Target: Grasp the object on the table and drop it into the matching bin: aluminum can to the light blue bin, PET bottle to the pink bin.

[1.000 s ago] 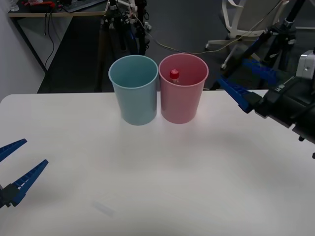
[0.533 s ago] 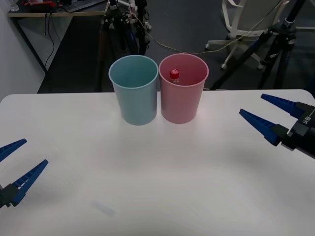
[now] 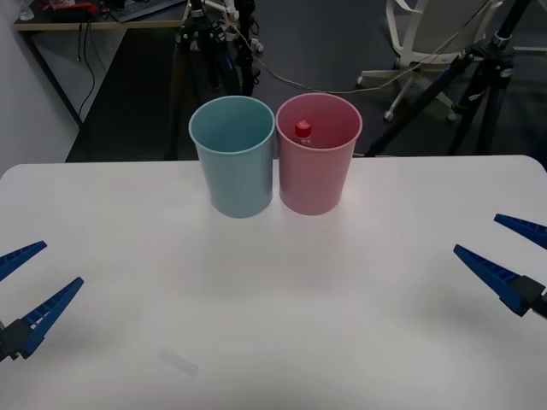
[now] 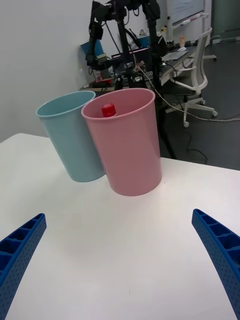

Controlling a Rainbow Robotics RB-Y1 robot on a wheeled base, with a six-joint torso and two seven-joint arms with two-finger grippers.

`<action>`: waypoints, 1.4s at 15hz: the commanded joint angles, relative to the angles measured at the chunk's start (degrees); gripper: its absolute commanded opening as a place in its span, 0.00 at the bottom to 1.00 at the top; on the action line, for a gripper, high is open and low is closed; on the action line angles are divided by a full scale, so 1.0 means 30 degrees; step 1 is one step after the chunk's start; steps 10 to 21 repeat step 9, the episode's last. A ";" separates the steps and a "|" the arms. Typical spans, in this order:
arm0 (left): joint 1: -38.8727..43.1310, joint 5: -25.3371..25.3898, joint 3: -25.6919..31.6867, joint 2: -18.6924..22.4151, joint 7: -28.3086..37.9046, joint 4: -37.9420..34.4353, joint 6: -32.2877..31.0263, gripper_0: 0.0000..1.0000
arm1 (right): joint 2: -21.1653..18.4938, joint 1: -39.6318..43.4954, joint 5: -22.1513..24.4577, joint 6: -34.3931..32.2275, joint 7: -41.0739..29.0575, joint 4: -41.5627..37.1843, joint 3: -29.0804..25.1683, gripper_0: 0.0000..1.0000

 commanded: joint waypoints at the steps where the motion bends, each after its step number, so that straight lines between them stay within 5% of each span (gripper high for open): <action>1: -0.0001 0.0000 0.0000 0.0000 0.0000 0.0000 0.0000 1.00 | 0.0493 0.0961 0.0006 -0.0238 -0.0139 -0.0669 -0.0682 1.00; 6: -0.0001 0.0000 0.0000 0.0000 0.0000 0.0000 0.0000 1.00 | 0.1899 0.1049 0.1090 -0.0736 -0.0168 -0.0728 -0.1181 1.00; 21: -0.0001 0.0000 0.0000 0.0000 0.0000 0.0000 0.0000 1.00 | 0.1899 0.1049 0.1090 -0.0736 -0.0168 -0.0728 -0.1181 1.00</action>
